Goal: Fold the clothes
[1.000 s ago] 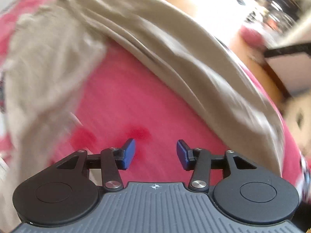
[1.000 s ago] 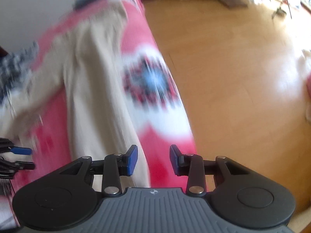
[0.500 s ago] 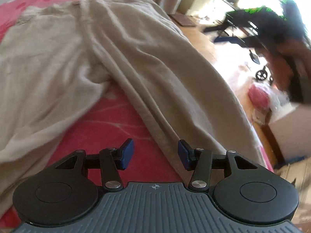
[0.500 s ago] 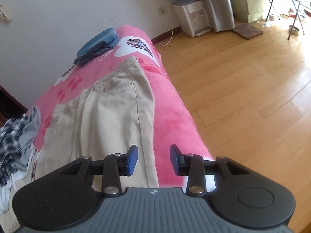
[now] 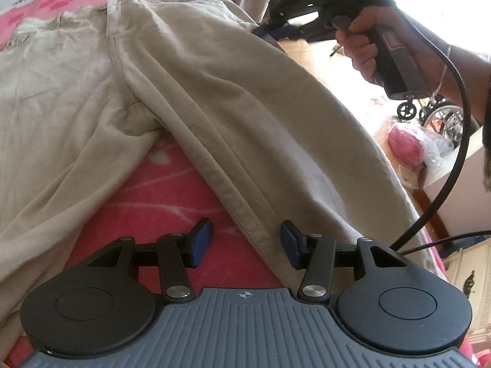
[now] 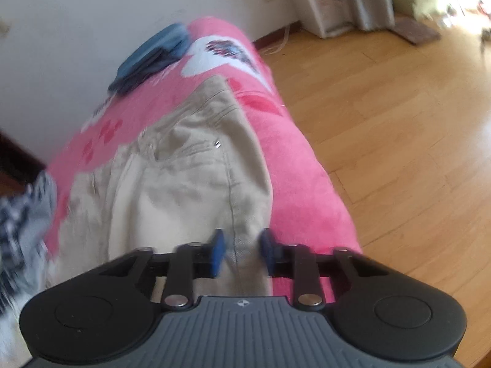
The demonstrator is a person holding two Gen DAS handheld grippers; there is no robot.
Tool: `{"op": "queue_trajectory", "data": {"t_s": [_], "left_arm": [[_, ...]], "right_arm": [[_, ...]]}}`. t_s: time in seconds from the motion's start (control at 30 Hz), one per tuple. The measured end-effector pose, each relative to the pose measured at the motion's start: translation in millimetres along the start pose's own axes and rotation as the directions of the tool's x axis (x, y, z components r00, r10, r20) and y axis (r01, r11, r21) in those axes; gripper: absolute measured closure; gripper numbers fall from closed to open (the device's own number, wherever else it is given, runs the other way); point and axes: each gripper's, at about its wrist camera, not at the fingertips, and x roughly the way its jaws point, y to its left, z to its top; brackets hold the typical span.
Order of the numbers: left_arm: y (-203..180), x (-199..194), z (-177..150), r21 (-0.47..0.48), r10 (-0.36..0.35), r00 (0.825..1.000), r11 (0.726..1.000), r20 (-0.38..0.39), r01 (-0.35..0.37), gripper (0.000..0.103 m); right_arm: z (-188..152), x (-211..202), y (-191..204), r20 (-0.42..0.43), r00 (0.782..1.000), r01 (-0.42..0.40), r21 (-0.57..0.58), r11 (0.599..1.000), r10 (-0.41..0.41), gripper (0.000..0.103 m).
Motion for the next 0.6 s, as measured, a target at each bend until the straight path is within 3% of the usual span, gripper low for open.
{"op": "queue_trajectory", "data": {"t_s": [0.1, 0.23, 0.47, 0.53, 0.57, 0.6], "left_arm": [[-6.0, 0.0, 1.0, 0.024, 0.019, 1.0, 1.0, -0.018, -0.018, 0.054], [-13.9, 0.1, 2.2, 0.056, 0.045, 0.998, 0.998, -0.042, -0.042, 0.054], [-18.9, 1.5, 0.5, 0.077, 0.061, 0.997, 0.995, -0.047, -0.057, 0.054], [-18.7, 1.6, -2.5, 0.079, 0.058, 0.998, 0.995, -0.038, -0.055, 0.054], [-18.7, 2.9, -3.0, 0.079, 0.056, 0.998, 0.995, -0.036, -0.053, 0.054], [-18.9, 5.1, -2.6, 0.079, 0.054, 0.998, 0.996, -0.034, -0.051, 0.054]], "right_arm": [[3.9, -7.1, 17.3, 0.037, 0.998, 0.053, -0.116, 0.992, -0.049, 0.099], [16.5, -16.0, 41.1, 0.097, 0.987, 0.15, -0.304, 0.941, -0.126, 0.1], [10.1, 20.4, 26.5, 0.084, 0.966, 0.257, -0.329, 0.908, -0.243, 0.095], [8.3, 20.0, 20.7, 0.11, 0.964, 0.264, -0.292, 0.919, -0.242, 0.084], [8.9, 17.4, 17.3, 0.126, 0.962, 0.269, -0.266, 0.926, -0.243, 0.073], [11.0, 12.6, 13.3, 0.145, 0.959, 0.274, -0.236, 0.932, -0.245, 0.071]]}}
